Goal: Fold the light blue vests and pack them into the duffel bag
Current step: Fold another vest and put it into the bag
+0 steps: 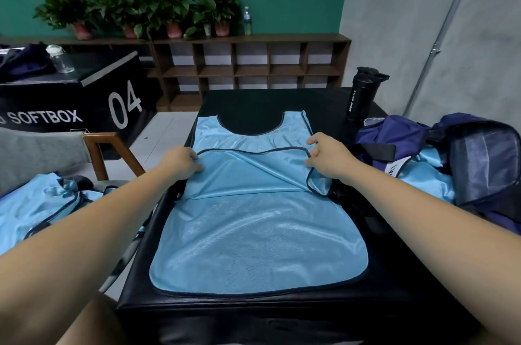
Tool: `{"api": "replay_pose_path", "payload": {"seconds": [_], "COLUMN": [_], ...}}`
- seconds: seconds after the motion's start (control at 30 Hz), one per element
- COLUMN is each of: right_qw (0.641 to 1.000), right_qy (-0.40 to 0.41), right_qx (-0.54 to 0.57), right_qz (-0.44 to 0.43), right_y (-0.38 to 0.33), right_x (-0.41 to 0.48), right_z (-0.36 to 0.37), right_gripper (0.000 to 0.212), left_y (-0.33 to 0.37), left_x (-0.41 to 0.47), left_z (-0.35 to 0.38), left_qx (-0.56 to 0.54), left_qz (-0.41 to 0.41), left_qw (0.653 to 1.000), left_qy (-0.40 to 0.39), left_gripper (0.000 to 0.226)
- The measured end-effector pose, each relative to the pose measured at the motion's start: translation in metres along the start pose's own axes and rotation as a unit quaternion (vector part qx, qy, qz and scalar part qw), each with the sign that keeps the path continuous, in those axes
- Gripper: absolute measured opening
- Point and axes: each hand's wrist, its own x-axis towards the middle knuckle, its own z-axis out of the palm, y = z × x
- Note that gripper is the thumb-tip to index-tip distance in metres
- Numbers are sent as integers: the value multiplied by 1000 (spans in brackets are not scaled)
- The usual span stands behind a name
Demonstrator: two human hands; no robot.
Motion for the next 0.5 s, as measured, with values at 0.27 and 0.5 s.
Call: {"api": "replay_pose_path", "payload": {"seconds": [0.27,0.5], "right_qw": [991,970], "right_qy": [-90,-169], "right_qx": [26,-69], "right_qz": [-94,-160], "right_y": [-3,13], "right_x": [-72,-122], "right_z": [-13,-13], "right_gripper": [49,52], "left_y": [3,4], "left_x": [-9,-16], "left_z": [-2,0], "left_qx": [20,13], "left_qz": [30,62], "left_qw": [999,998], "left_qy": [14,-23], "left_gripper": [85,94]}}
